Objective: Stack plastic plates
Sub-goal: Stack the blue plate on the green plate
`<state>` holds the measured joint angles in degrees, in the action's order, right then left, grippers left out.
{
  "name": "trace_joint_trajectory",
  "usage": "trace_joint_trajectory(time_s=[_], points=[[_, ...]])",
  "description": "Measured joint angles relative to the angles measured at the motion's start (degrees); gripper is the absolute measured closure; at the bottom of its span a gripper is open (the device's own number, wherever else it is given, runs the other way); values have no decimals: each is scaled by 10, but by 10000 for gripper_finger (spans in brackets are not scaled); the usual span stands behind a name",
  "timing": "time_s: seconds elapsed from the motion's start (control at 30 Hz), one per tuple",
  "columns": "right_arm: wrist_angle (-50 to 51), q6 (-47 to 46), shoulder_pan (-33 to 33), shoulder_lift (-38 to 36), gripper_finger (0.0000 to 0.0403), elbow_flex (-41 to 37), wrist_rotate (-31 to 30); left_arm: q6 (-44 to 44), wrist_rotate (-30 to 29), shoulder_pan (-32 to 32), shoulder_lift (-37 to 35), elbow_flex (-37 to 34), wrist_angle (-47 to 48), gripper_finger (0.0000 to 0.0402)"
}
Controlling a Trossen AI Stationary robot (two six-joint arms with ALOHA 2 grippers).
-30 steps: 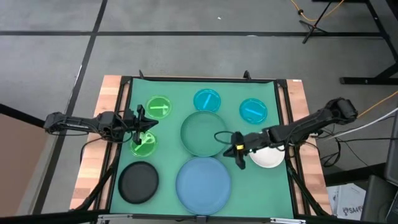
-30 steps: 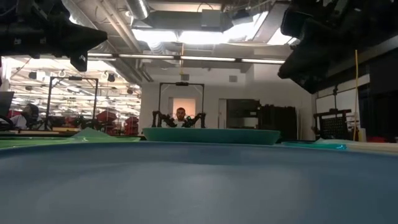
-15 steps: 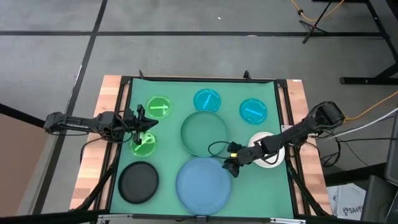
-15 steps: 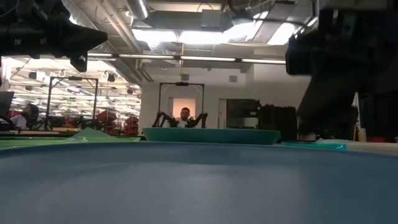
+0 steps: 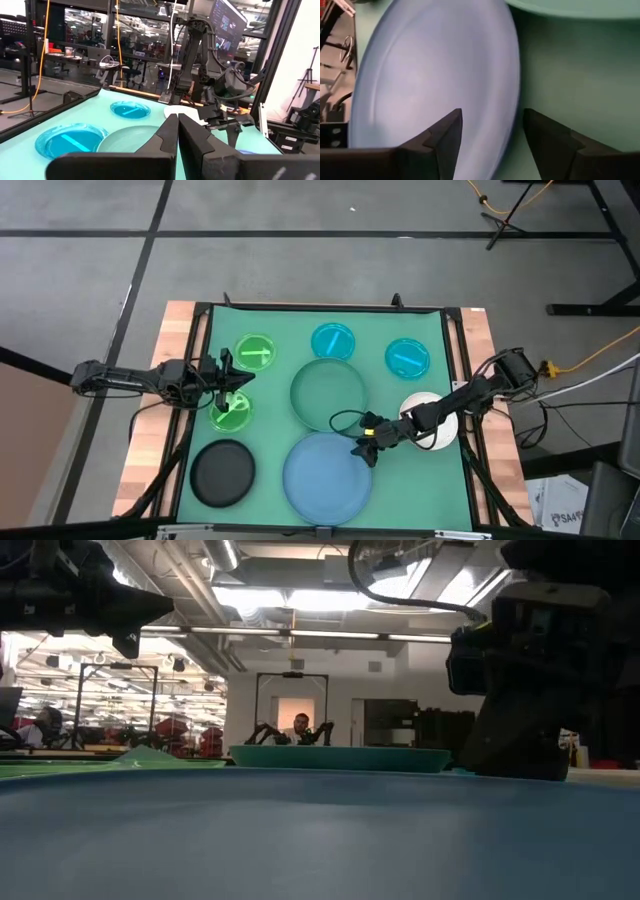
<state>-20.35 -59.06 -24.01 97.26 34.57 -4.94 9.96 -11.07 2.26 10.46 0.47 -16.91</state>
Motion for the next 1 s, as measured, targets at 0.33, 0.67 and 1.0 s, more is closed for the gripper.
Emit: trace_joint_trajectory(time_s=[0.33, 0.67, 1.0], points=[[2, 3, 0, 9, 294, 1, -26, 0, -5, 0, 0, 0, 0, 395], [9, -9, 0, 13, 393, 1, -24, 0, -15, 0, 0, 0, 2, 395], [7, 22, 0, 13, 399, 1, -31, 0, -18, 0, 0, 0, 6, 395]])
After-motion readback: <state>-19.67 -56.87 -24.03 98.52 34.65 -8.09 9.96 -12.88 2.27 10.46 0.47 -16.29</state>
